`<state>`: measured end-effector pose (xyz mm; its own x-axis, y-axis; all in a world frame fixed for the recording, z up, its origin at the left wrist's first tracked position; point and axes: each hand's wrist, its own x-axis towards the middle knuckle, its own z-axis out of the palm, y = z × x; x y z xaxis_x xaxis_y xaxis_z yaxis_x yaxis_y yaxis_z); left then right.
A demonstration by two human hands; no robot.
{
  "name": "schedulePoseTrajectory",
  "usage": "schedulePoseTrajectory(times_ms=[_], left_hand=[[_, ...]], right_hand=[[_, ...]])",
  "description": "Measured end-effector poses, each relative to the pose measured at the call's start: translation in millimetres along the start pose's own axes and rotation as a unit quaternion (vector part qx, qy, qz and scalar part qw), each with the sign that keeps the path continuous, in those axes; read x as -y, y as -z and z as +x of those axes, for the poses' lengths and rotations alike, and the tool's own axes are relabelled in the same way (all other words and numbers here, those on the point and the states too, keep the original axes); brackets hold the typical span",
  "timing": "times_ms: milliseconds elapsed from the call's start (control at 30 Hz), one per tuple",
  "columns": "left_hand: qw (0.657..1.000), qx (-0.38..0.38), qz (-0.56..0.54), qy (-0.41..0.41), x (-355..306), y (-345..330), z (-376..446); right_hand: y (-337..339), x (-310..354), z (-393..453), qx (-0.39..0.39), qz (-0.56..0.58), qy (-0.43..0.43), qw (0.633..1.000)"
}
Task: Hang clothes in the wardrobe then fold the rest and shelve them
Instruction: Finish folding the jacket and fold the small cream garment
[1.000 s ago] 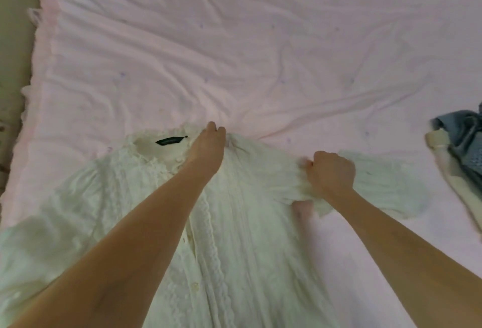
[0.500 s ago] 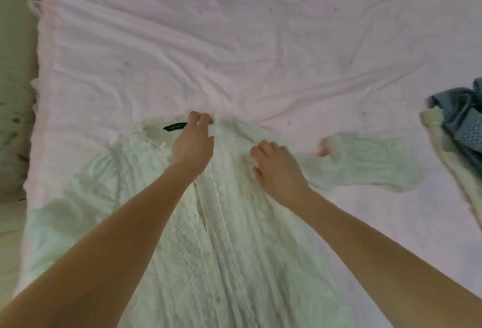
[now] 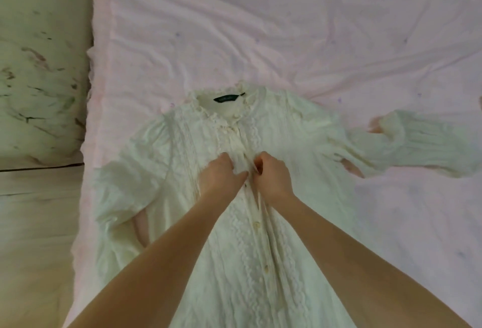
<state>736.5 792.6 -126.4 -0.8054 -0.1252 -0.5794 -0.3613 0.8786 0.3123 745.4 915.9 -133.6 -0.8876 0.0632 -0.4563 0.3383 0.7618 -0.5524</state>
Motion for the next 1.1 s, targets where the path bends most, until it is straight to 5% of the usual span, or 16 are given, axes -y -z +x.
schedulePoseTrajectory(times_ms=[200,400,767,967,1100], left_hand=[[0.998,0.001,0.054,-0.012,-9,0,-3],[0.985,0.004,-0.171,0.022,6,2,-6],[0.963,-0.004,-0.269,0.011,18,6,-14],[0.952,-0.037,-0.303,0.021,17,6,-16],[0.946,-0.042,-0.321,0.022,10,-1,-16]], right_hand=[[12,-10,-5,0.020,0.124,-0.019,0.992],[7,-10,-11,0.023,0.150,-0.020,0.988],[-15,13,-1,0.034,-0.107,0.003,0.994],[-11,5,2,0.096,0.053,0.048,0.993],[-5,-5,4,0.110,0.155,-0.001,0.982]])
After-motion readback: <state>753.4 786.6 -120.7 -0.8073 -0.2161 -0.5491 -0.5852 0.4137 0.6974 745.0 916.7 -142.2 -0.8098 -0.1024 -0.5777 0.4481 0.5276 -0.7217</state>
